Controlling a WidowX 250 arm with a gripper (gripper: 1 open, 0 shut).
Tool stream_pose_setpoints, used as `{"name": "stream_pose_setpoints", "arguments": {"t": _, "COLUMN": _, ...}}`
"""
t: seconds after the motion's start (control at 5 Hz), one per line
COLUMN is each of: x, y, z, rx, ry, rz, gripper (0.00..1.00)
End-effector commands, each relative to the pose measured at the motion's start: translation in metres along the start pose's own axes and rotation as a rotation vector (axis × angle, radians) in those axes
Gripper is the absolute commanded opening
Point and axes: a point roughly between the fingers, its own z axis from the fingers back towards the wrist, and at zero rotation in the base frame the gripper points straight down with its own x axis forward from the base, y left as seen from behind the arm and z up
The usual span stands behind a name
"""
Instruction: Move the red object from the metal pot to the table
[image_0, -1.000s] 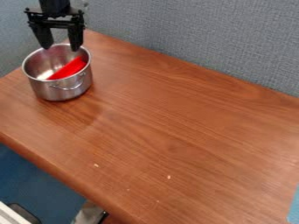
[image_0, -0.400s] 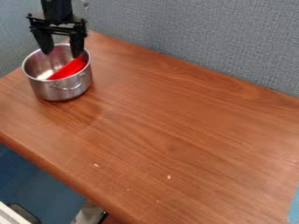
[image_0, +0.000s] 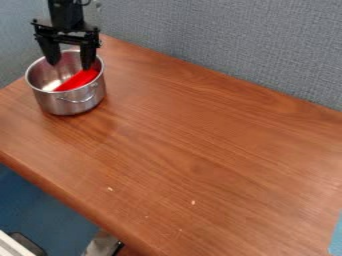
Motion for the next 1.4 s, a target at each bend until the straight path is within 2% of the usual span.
{"name": "stream_pose_setpoints", "arguments": {"t": 0.0, "x": 0.004, "y": 0.001, "z": 0.006, "rx": 0.033, "ry": -0.029, "rz": -0.005, "gripper": 1.00}}
{"name": "stream_pose_setpoints", "arguments": {"t": 0.4, "x": 0.005, "y": 0.003, "z": -0.011, "rx": 0.060, "ry": -0.004, "rz": 0.006, "gripper": 1.00}}
{"name": "stream_pose_setpoints", "arguments": {"t": 0.6, "x": 0.006, "y": 0.003, "z": -0.018, "rx": 0.066, "ry": 0.004, "rz": 0.009, "gripper": 0.00}}
{"name": "stream_pose_setpoints", "arguments": {"t": 0.8, "x": 0.005, "y": 0.003, "z": -0.019, "rx": 0.064, "ry": 0.003, "rz": 0.009, "gripper": 0.00}}
{"name": "stream_pose_setpoints", "arguments": {"t": 1.2, "x": 0.003, "y": 0.000, "z": -0.002, "rx": 0.032, "ry": -0.006, "rz": 0.004, "gripper": 0.00}}
